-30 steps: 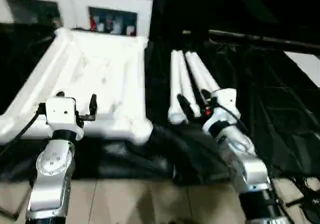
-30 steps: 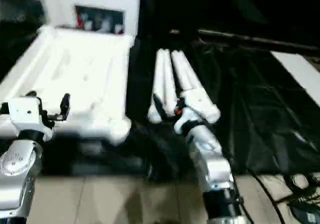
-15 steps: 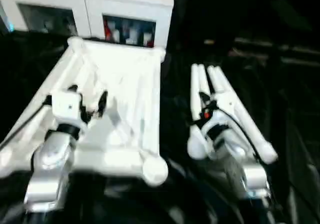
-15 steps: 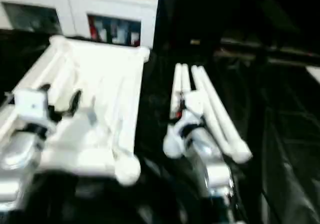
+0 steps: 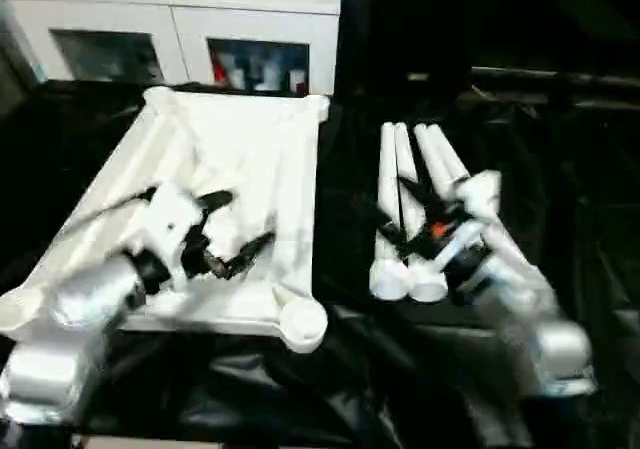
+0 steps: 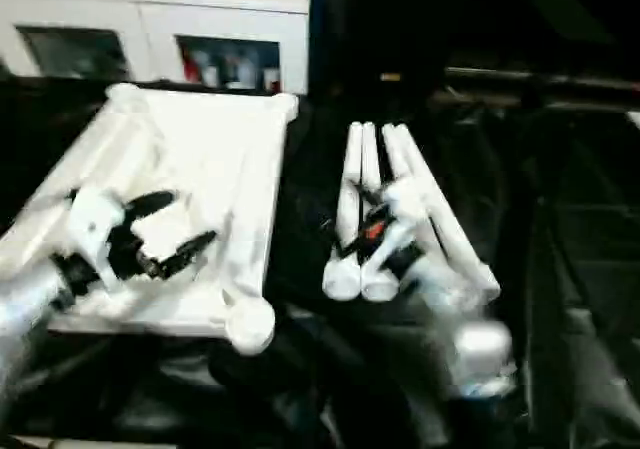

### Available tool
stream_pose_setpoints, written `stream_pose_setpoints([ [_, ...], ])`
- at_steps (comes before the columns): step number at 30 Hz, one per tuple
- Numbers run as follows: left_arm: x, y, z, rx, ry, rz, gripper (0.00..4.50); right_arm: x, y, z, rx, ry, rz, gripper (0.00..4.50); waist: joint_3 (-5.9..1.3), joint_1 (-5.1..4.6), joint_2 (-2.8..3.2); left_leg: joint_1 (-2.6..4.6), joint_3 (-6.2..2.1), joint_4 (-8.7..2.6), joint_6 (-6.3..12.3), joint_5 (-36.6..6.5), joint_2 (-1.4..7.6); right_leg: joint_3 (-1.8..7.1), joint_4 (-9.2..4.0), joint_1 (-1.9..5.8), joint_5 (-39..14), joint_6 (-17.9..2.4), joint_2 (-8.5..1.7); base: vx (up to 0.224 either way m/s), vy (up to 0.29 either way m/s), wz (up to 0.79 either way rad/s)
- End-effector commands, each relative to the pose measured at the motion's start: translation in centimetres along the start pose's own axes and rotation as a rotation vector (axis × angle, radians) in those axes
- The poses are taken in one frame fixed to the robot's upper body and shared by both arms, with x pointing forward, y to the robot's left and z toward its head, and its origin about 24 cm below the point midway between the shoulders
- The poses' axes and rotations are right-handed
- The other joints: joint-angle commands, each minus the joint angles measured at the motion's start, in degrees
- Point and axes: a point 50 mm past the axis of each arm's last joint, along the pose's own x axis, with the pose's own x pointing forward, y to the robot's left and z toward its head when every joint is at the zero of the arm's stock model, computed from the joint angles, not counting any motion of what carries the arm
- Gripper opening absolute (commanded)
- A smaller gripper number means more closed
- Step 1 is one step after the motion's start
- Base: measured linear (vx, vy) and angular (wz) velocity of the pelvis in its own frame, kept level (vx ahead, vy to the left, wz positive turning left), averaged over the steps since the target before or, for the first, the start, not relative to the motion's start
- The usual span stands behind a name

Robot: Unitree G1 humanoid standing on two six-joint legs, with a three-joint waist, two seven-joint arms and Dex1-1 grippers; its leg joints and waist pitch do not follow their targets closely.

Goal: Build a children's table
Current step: Move to table

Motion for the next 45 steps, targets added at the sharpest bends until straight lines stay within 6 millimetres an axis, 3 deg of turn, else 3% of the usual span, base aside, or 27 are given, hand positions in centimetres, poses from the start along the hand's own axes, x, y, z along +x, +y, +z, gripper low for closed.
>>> stream_pose_setpoints([
  [1, 0.4, -0.9, 0.1, 0.044, 0.04, -0.132, 4.5, -0.6, -0.9, 0.3, -0.036, 0.037, 0.033, 4.5, -2.69, 0.11, 0.61, 0.58, -1.75, -6.19, -2.32, -21.56, 4.1, 2.43, -6.15, 0.56, -33.9, -6.86, -4.28, 0.0, 0.0, 0.0],
  [4, -0.7, -1.4, 0.0, 0.08, 0.148, -0.297, 4.5, -1.8, -0.9, 0.6, -0.124, 0.16, 0.17, 4.5, -2.99, -0.05, 0.54, 0.47, -1.51, -6.06, -1.92, -20.27, 4.15, 2.36, -5.83, 0.79, -31.79, -7.14, -3.99, 0.0, 0.0, 0.0],
  [6, -2.2, -2.6, -0.6, 0.041, 0.284, -0.457, 4.5, -2.8, -0.7, 0.7, -0.213, 0.271, 0.285, 4.5, -2.85, -0.49, -0.19, 0.07, -1.25, -6.1, -1.57, -19.26, 4.19, 2.31, -5.62, 0.96, -31.21, -7.77, -3.94, 0.0, 0.0, 0.0],
  [7, -2.4, -2.9, -0.7, 0.037, 0.313, -0.484, 4.32, -3.0, -0.6, 0.7, -0.228, 0.295, 0.307, 4.5, -2.8, -0.46, 0.12, -0.03, -1.25, -6.13, -1.08, -18.68, 4.29, 2.43, -5.48, 0.95, -31.19, -7.97, -4.01, 0.0, 0.0, 0.0],
  [8, -2.3, -2.9, -0.7, 0.047, 0.325, -0.474, 4.21, -3.2, -0.7, 0.7, -0.238, 0.312, 0.321, 4.5, -2.71, -0.71, 0.08, -0.08, -1.17, -6.08, -0.96, -18.66, 4.27, 2.4, -5.54, 0.84, -31.44, -8.2, -3.99, 0.0, 0.0, 0.0],
  [10, -2.1, -2.8, -1.2, 0.067, 0.355, -0.405, 4.11, -3.5, -0.7, 0.9, -0.255, 0.337, 0.34, 4.5, -2.99, -0.8, -0.87, 0.4, -0.73, -5.65, -0.49, -16.81, 4.49, 2.49, -5.7, 0.5, -30.3, -8.89, -3.92, 0.0, 0.0, 0.0],
  [12, -2.1, -2.6, -1.8, 0.065, 0.373, -0.352, 4.01, -3.4, -0.6, 0.8, -0.259, 0.343, 0.342, 4.5, -3.16, -0.7, -0.61, 0.15, -0.5, -5.62, 0.02, -13.56, 4.61, 2.5, -5.12, 0.75, -25.32, -10.16, -3.81, 0.0, 0.0, 0.0],
  [13, -2.0, -2.8, -2.1, 0.043, 0.377, -0.332, 3.87, -3.4, -0.5, 0.7, -0.255, 0.349, 0.347, 4.5, -3.23, -0.88, -1.95, 0.11, -0.14, -5.57, 0.43, -13.55, 4.55, 2.42, -5.21, 0.76, -24.25, -10.53, -3.63, 0.0, 0.0, 0.0],
  [14, -2.1, -3.0, -2.3, 0.022, 0.378, -0.341, 3.75, -3.5, -0.5, 0.5, -0.249, 0.354, 0.349, 4.5, -3.26, -0.67, -1.39, 0.03, -0.29, -5.66, 0.28, -13.84, 4.58, 2.42, -4.8, 0.86, -23.89, -10.77, -3.76, 0.0, 0.0, 0.0],
  [15, -2.2, -3.2, -2.4, 0.007, 0.381, -0.352, 3.7, -3.5, -0.5, 0.3, -0.246, 0.361, 0.352, 4.5, -3.36, -0.68, -1.76, 0.22, -0.13, -5.65, 0.05, -15.03, 4.64, 2.35, -4.76, 0.59, -23.61, -10.85, -3.64, 0.0, 0.0, 0.0],
  [16, -2.2, -3.4, -2.5, -0.003, 0.383, -0.359, 3.69, -3.4, -0.5, 0.2, -0.245, 0.366, 0.354, 4.5, -3.5, -0.78, -1.52, 0.16, -0.16, -5.78, -0.05, -14.81, 4.7, 2.33, -4.55, 0.64, -21.25, -11.14, -3.51, 0.058, -0.001, -0.01],
  [19, -2.0, -3.6, -2.5, 0.008, 0.385, -0.341, 3.41, -3.2, -0.3, -0.1, -0.24, 0.383, 0.372, 4.5, -4.16, -0.9, -2.27, 0.13, 0.06, -5.5, 0.66, -11.23, 4.7, 2.13, -3.68, 0.9, -11.97, -12.37, -3.19, 0.063, 0.007, -0.01],
  [20, -2.0, -3.6, -2.5, 0.01, 0.384, -0.34, 3.41, -3.2, -0.3, -0.1, -0.24, 0.383, 0.373, 4.5, -4.25, -1.08, -3.02, -0.12, 0.17, -5.43, 1.2, -9.66, 4.7, 2.06, -3.6, 1.12, -9.76, -12.66, -3.1, 0.051, 0.008, 0.01],
  [21, -1.8, -3.7, -2.6, 0.006, 0.372, -0.331, 3.26, -3.1, -0.3, -0.1, -0.235, 0.38, 0.376, 4.5, -4.65, -0.83, -2.94, -0.06, 0.45, -4.84, 2.55, -4.74, 4.6, 1.99, -2.92, 1.17, -2.74, -13.78, -3.09, 0.051, 0.008, 0.01],
  [23, -1.2, -3.9, -2.8, -0.023, 0.32, -0.297, 3.1, -2.7, -0.1, -0.1, -0.227, 0.377, 0.389, 4.5, -4.59, -0.8, -3.27, -0.33, 0.55, -4.77, 3.39, -3.15, 4.59, 1.93, -2.74, 1.37, -0.59, -14.49, -3.07, 0.0, 0.0, 0.0],
  [24, -1.0, -3.9, -2.8, -0.04, 0.3, -0.284, 2.93, -2.6, -0.1, -0.1, -0.225, 0.376, 0.395, 4.5, -4.41, -0.78, -3.81, -0.47, 0.66, -4.82, 3.73, -3.65, 4.65, 1.95, -2.87, 1.5, -1.81, -14.75, -3.28, 0.0, 0.0, 0.0],
  [29, 0.3, -3.6, -3.0, -0.093, 0.173, -0.164, 2.55, -2.5, 0.1, 0.1, -0.204, 0.368, 0.406, 4.5, -4.03, -0.6, -4.22, 0.09, 0.97, -5.3, 1.16, -10.75, 5.08, 2.08, -3.86, 0.93, -12.42, -12.56, -3.28, 0.0, 0.0, 0.0],
  [30, 0.6, -3.5, -3.0, -0.11, 0.143, -0.121, 2.43, -2.5, 0.2, 0.1, -0.192, 0.368, 0.41, 4.5, -3.89, -0.69, -4.61, 0.0, 0.93, -5.43, 0.34, -12.07, 5.23, 2.09, -4.1, 0.93, -14.17, -11.84, -3.32, 0.0, 0.0, 0.0],
  [31, 1.0, -3.4, -3.1, -0.126, 0.109, -0.073, 2.43, -2.6, 0.3, -0.1, -0.18, 0.369, 0.414, 4.5, -4.01, -0.63, -5.66, 0.23, 1.04, -5.28, 0.07, -12.48, 5.26, 2.07, -4.38, 0.77, -15.14, -11.04, -3.29, 0.0, 0.0, 0.0],
  [33, 1.7, -3.0, -3.3, -0.126, 0.065, 0.039, 2.43, -2.7, 0.5, -0.3, -0.166, 0.374, 0.424, 4.5, -3.97, -0.37, -5.29, 0.14, 0.94, -5.32, -0.11, -12.4, 5.28, 2.2, -4.4, 0.72, -16.12, -10.15, -3.5, 0.0, 0.0, 0.0],
  [36, 2.2, -2.1, -3.2, -0.087, 0.026, 0.137, 2.43, -2.6, 0.8, -0.4, -0.154, 0.366, 0.427, 4.5, -4.05, -0.25, -5.98, -0.01, 0.86, -5.35, -0.09, -12.43, 5.31, 2.14, -4.54, 0.69, -15.92, -8.46, -3.28, 0.0, 0.0, 0.0],
  [39, 3.2, 1.4, -2.0, -0.026, -0.06, 0.362, 2.43, -2.1, 0.9, -0.3, -0.115, 0.326, 0.4, 4.5, -4.36, 0.06, -5.91, 0.58, 1.03, -5.02, -0.15, -12.07, 5.13, 2.04, -4.65, 0.17, -13.94, -8.25, -3.08, 0.0, 0.0, 0.0],
  [40, 3.3, 1.7, -1.7, -0.011, -0.058, 0.332, 2.43, -2.1, 0.9, -0.3, -0.114, 0.325, 0.401, 4.5, -4.35, 0.13, -5.67, 0.34, 0.82, -5.14, -0.37, -11.56, 5.21, 1.97, -4.33, 0.55, -12.4, -8.8, -3.28, 0.0, 0.0, 0.0],
  [41, 3.4, 1.9, -1.5, 0.008, -0.056, 0.299, 2.43, -2.1, 0.9, -0.3, -0.114, 0.324, 0.401, 4.5, -4.36, 0.16, -6.02, -0.03, 0.65, -5.32, -0.62, -10.61, 5.22, 1.81, -4.19, 0.96, -12.13, -8.51, -3.32, 0.0, 0.0, 0.0],
  [43, 3.3, 2.3, -1.0, 0.048, -0.024, 0.169, 2.43, -2.0, 0.9, -0.2, -0.116, 0.318, 0.396, 4.5, -4.39, 0.09, -5.13, 0.31, 0.73, -5.3, -1.11, -10.69, 5.1, 1.88, -3.91, 0.66, -11.32, -8.66, -3.17, 0.0, 0.0, 0.0],
  [44, 3.1, 2.4, -0.8, 0.061, -0.009, 0.117, 2.43, -1.9, 0.9, -0.2, -0.118, 0.314, 0.392, 4.5, -4.44, -0.02, -5.4, 0.17, 0.69, -5.35, -1.23, -10.26, 5.08, 1.84, -3.92, 0.85, -10.84, -8.72, -3.18, 0.0, 0.0, 0.0],
  [45, 2.7, 3.2, -0.2, 0.129, 0.006, 0.063, 2.43, -1.8, 0.8, 0.0, -0.126, 0.298, 0.378, 4.5, -4.58, 0.0, -4.53, 0.25, 0.66, -5.31, -1.54, -8.46, 5.01, 1.82, -3.48, 0.8, -7.69, -9.37, -3.11, 0.0, 0.0, 0.0],
])
